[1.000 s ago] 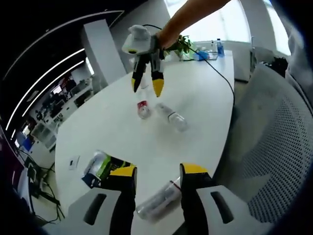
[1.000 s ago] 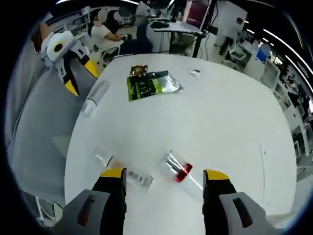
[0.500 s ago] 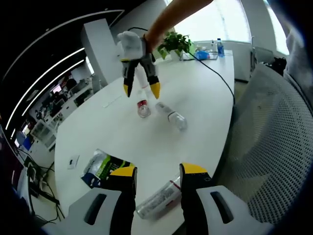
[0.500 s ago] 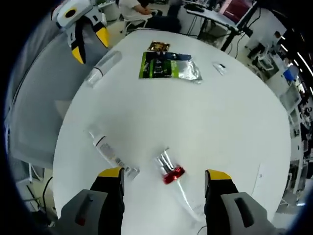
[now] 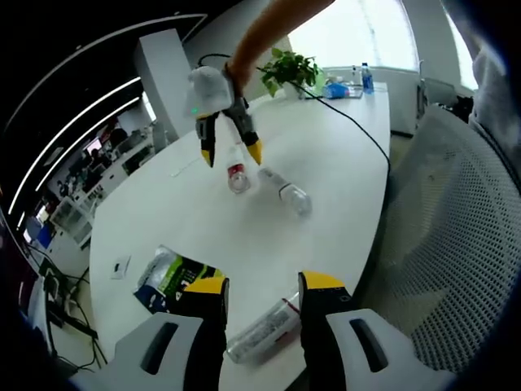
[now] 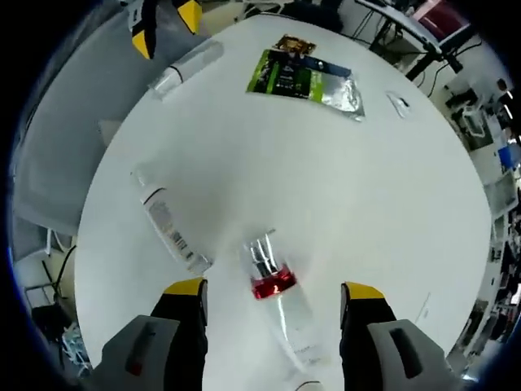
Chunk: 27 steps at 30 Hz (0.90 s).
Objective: Arrange the skincare products in the storage area until every visible bottle or jar stands upright without overlapping.
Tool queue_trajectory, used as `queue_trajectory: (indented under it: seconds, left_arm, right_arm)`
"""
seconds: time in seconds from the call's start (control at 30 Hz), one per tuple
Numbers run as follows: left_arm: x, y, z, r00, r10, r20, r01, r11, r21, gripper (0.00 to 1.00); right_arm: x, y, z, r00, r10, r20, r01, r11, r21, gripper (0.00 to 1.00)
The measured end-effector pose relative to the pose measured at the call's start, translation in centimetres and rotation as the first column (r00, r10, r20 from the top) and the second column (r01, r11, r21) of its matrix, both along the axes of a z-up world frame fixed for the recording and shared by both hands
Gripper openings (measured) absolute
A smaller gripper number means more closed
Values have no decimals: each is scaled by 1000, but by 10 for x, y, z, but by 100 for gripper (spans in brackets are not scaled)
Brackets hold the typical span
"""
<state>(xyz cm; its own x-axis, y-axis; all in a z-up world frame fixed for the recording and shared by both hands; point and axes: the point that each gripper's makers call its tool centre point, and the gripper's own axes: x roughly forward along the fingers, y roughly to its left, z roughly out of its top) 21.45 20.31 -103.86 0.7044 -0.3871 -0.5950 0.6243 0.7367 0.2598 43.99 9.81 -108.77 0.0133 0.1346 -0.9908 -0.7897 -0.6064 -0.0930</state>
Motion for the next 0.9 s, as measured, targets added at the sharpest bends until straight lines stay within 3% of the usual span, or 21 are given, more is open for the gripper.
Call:
queue_trajectory:
  seconds: [0.5,0.7,0.9]
  left_arm:
    - [0,1,-2,1000,5,-8,-5,1000,1,29]
    - [0,2,-3,1000,8,-12,-8,1000,3,29]
    - [-1,1,-4,1000,6,-20,-6,1000,2,29]
  right_arm:
    - [14,-7,-11,1000,-7,-21,7,999,-33,59]
    - [44,-21,-11,989,-150,10,150,987,-56,56]
    - [55,-27,-9,984,-179,11,179,983,-34,55]
